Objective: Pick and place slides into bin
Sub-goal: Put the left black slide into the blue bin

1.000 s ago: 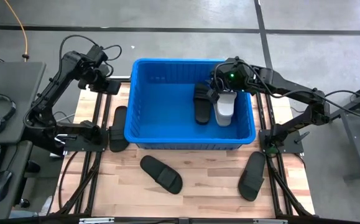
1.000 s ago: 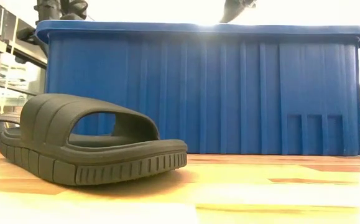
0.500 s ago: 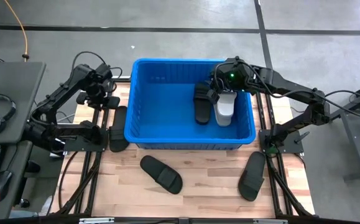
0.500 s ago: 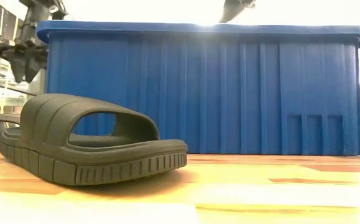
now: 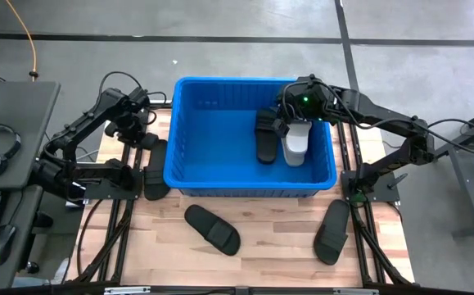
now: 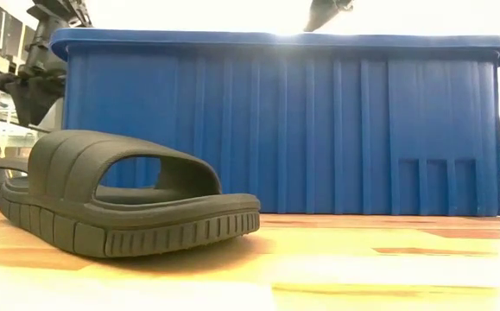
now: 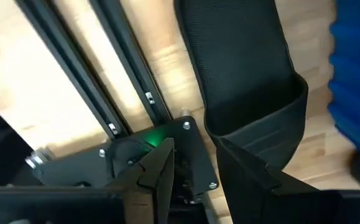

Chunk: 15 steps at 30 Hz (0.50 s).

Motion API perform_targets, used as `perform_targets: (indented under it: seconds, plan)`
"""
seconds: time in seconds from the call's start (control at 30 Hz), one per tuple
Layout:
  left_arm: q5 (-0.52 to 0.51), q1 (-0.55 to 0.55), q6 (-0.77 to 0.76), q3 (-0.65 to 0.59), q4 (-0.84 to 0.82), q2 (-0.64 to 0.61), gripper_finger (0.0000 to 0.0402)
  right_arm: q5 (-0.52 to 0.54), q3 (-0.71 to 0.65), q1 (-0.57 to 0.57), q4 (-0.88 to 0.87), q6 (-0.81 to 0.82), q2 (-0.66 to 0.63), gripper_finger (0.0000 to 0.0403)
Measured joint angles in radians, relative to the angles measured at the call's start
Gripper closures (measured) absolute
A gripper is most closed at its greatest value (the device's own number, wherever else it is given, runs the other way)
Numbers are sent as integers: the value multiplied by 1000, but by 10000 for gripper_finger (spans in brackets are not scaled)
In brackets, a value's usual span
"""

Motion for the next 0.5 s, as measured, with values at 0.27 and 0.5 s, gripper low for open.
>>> perform_targets:
  seconds: [0.27,0.5]
  plan:
    - [4,0,273,0,63,0,291,0,0,0,0,0,0,297]
    - [40,0,507,0,111,0,291,0,0,0,0,5,0,297]
